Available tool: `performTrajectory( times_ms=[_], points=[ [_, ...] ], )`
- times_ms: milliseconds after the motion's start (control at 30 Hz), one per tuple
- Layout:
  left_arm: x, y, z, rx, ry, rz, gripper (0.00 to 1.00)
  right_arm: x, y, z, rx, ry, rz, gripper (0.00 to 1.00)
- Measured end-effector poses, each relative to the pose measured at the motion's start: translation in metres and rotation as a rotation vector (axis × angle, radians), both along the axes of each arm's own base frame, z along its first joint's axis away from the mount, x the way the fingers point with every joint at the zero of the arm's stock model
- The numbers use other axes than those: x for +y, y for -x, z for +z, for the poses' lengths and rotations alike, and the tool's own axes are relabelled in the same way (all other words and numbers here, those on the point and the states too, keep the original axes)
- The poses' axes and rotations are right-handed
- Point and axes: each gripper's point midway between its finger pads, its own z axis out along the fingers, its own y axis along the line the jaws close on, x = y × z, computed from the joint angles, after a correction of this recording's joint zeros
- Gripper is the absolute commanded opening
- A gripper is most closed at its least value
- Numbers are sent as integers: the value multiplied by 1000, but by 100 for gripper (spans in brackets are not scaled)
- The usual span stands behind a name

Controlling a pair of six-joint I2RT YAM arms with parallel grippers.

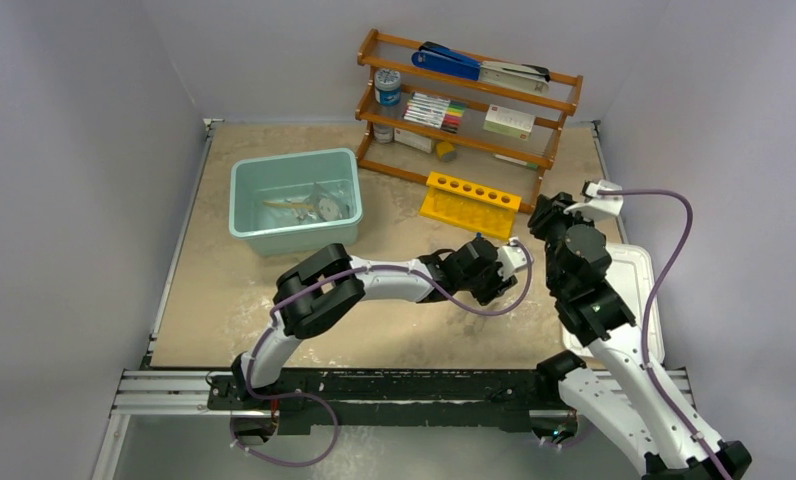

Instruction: Organize the chemistry lab equipment

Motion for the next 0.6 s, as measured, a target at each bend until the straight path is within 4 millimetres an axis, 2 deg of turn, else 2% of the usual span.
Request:
performTrajectory(
  times_ms=[267, 600],
  points=[
    [-6, -2, 10, -26, 5, -39, 39, 0, -1, -2, 7, 5, 0, 33],
    [-3, -1, -17, -5, -36, -45, 38, 1, -2, -3, 14, 14, 0, 33]
  ],
)
